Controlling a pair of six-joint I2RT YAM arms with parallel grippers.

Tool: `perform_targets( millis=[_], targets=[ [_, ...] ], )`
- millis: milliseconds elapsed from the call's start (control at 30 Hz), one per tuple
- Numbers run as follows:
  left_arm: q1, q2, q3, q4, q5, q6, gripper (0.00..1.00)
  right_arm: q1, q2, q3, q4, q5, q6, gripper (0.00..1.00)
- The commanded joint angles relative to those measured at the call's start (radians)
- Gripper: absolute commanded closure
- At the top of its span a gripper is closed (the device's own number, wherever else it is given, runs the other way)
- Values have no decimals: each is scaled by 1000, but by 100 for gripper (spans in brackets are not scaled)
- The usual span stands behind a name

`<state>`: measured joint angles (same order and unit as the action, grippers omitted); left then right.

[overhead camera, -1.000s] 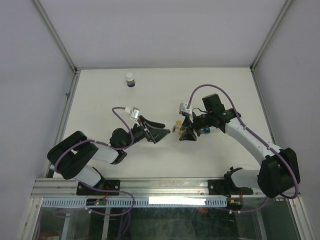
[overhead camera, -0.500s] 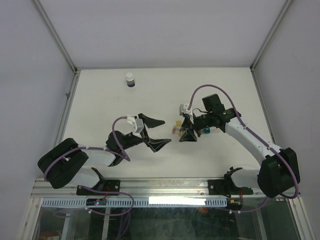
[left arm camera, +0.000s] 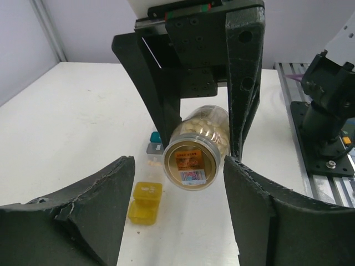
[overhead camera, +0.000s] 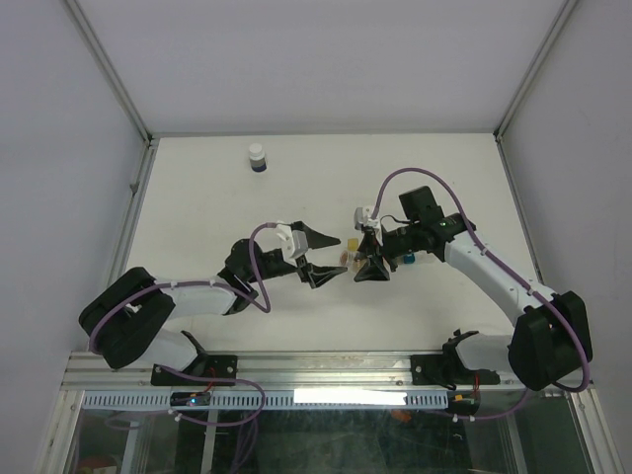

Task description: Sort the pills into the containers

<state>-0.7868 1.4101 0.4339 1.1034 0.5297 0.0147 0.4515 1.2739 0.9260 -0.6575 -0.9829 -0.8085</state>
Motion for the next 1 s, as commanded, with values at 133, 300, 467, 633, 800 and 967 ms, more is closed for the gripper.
perform_targets(
  millis=[133,300,467,633,800,967],
  targets=[
    [-19,48,62,-11,92,11,38,10,-5,49,4,-43,-19,100],
    [-19,59,80,-21,117,-21,49,9,-8,50,2,-42,-20,100],
    [-21,48,78,25,119,-121,71,9,-8,50,0,-42,-22,100],
    [-23,34,91,-13,59,-349,100,9,-10,51,0,-35,-21,100],
    [-96,-53,59,-170,-268,-683,100,9,-3,51,6,-19,-14,100],
    [-157,-98,34,-223,-493,-892,100,11,10,53,5,-17,-12,100]
  ],
)
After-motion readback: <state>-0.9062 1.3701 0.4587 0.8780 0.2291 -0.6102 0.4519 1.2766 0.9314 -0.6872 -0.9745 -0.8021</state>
